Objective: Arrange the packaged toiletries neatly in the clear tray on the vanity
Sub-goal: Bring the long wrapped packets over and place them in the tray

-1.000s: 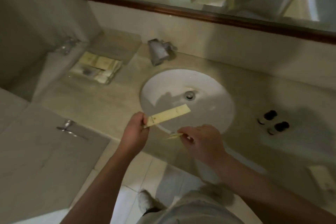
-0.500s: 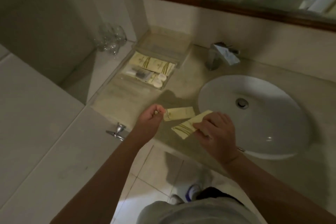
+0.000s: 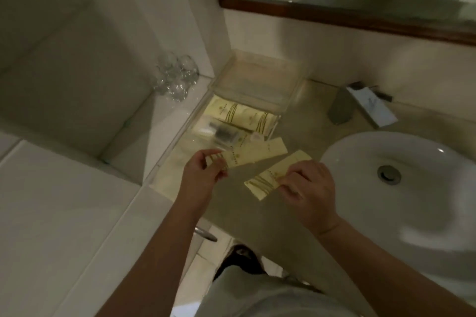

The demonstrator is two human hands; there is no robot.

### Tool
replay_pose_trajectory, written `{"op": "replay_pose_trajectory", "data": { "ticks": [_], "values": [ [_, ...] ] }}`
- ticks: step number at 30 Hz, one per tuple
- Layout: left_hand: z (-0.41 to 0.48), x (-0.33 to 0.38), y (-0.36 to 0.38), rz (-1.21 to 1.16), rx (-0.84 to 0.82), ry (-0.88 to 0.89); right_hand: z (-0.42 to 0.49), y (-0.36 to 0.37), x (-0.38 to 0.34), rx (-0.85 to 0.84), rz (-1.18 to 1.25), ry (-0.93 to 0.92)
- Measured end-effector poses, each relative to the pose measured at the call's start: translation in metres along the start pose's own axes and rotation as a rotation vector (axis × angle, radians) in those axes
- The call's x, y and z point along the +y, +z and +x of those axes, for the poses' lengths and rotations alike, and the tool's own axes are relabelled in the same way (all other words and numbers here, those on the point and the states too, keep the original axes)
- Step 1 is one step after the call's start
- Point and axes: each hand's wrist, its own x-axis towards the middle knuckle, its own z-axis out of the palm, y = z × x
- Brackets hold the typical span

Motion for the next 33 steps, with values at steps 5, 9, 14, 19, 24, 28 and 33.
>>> {"op": "replay_pose_trajectory", "data": {
  "ticks": [5,9,14,19,24,28,33],
  "values": [
    [0.057,0.006,-0.015,-0.010,-0.058,-0.059,0.018,0.026,0.005,-0.098,-0.046,0.025],
    [0.101,0.017,-0.025,-0.040,-0.142,-0.078,0.038,0.043,0.001,-0.142,-0.057,0.124],
    [0.153,0.031,-0.031,-0.079,-0.153,-0.135,0.059,0.066,-0.008,-0.190,-0.003,0.186],
    [0.185,0.034,-0.037,-0.055,-0.204,-0.144,0.077,0.082,-0.017,-0.174,0.029,0.222],
    [0.208,0.035,-0.036,-0.047,-0.246,-0.168,0.082,0.093,-0.017,-0.147,-0.023,0.192],
    [0.222,0.035,-0.028,0.096,-0.249,-0.149,0.079,0.100,-0.011,-0.168,-0.121,0.195],
    [0.243,0.038,-0.015,0.283,-0.191,-0.126,0.078,0.109,-0.006,-0.247,-0.129,0.187]
  ]
}}
